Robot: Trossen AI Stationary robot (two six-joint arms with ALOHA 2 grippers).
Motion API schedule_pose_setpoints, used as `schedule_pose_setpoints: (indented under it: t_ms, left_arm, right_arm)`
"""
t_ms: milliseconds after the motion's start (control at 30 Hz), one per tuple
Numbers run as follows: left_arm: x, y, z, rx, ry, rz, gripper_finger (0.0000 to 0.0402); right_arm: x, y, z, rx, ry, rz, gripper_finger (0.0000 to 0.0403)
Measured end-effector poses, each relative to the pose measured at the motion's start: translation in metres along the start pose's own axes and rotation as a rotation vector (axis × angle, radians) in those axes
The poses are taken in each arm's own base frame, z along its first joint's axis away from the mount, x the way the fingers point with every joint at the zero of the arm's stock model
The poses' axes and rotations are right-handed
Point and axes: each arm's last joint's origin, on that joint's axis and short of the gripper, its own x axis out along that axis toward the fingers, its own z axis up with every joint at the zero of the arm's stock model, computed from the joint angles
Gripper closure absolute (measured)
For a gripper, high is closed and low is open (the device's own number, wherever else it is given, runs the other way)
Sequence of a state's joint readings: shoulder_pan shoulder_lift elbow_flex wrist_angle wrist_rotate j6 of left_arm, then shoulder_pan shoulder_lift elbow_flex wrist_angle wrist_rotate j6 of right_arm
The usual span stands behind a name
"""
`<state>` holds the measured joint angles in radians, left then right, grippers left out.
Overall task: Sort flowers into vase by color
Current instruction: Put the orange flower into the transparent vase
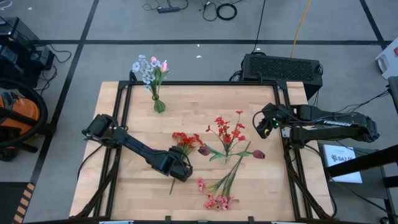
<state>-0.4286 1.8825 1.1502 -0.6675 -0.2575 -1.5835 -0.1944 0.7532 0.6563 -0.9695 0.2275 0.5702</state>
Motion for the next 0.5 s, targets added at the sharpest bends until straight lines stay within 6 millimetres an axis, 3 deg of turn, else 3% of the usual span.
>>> schedule_pose_setpoints:
  t_ms: [167, 367, 500]
  left_arm:
    - [0.015, -0.001, 0.001, 0.003, -0.009, 0.038, 0.0226]
    - [0.019, -0.005, 0.008, 0.007, -0.011, 0.002, 0.0376]
    - [0.002, -0.016, 0.014, -0.041, -0.132, -0.089, 0.0383]
  right_arm:
    - [0.000, 0.000, 0.000, -0.015, 0.003, 0.005, 0.0305]
    - [0.000, 0.000, 0.000, -0.037, 0.003, 0.005, 0.0305]
    - [0.000, 0.000, 0.000, -0.040, 0.001, 0.002, 0.0305]
